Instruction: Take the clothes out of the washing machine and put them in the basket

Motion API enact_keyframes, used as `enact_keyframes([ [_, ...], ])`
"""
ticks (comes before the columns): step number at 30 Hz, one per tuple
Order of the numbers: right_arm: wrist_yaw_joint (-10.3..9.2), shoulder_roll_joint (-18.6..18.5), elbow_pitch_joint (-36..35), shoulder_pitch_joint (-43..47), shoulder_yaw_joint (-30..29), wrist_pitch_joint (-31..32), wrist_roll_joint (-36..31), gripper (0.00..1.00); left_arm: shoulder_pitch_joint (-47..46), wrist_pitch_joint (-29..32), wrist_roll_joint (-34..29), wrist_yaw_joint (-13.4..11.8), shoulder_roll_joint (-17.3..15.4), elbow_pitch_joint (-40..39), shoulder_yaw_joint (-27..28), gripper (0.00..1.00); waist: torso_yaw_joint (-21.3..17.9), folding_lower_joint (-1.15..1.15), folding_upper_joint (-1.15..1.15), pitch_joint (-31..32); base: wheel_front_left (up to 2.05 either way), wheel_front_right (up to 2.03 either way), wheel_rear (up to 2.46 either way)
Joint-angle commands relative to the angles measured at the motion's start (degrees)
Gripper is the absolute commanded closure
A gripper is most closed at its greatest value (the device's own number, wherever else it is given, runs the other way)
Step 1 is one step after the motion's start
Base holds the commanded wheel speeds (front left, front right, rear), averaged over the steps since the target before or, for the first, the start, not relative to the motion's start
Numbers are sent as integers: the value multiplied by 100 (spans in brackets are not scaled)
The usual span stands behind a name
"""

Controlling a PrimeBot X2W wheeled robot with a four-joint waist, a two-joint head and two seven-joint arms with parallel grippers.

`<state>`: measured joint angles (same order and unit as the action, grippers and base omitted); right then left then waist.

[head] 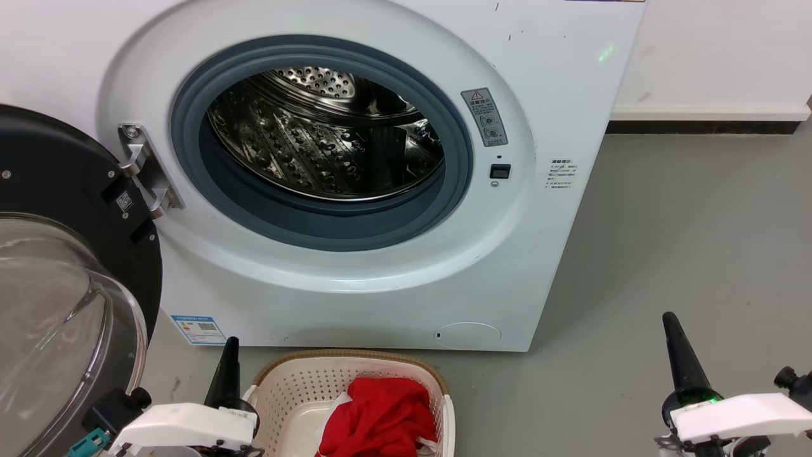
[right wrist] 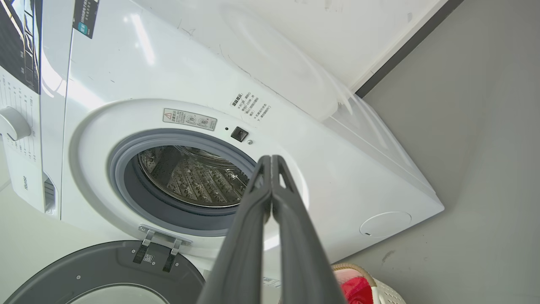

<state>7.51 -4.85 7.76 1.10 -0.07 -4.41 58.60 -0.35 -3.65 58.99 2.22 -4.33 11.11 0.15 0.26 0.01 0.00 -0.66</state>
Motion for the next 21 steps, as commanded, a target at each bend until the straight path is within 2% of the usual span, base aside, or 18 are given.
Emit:
enact_keyframes([
  [1,-1,-36,-6,-184,-27,39,201,100,-151,39,179,51,-18,-34,31,100,-1,0,0,1,0,0,0],
  [21,-1,-32,221,-395,-148,348,1458,100,-314,347,1404,241,-11,83,182,100,-8,0,0,15,0,0,0],
])
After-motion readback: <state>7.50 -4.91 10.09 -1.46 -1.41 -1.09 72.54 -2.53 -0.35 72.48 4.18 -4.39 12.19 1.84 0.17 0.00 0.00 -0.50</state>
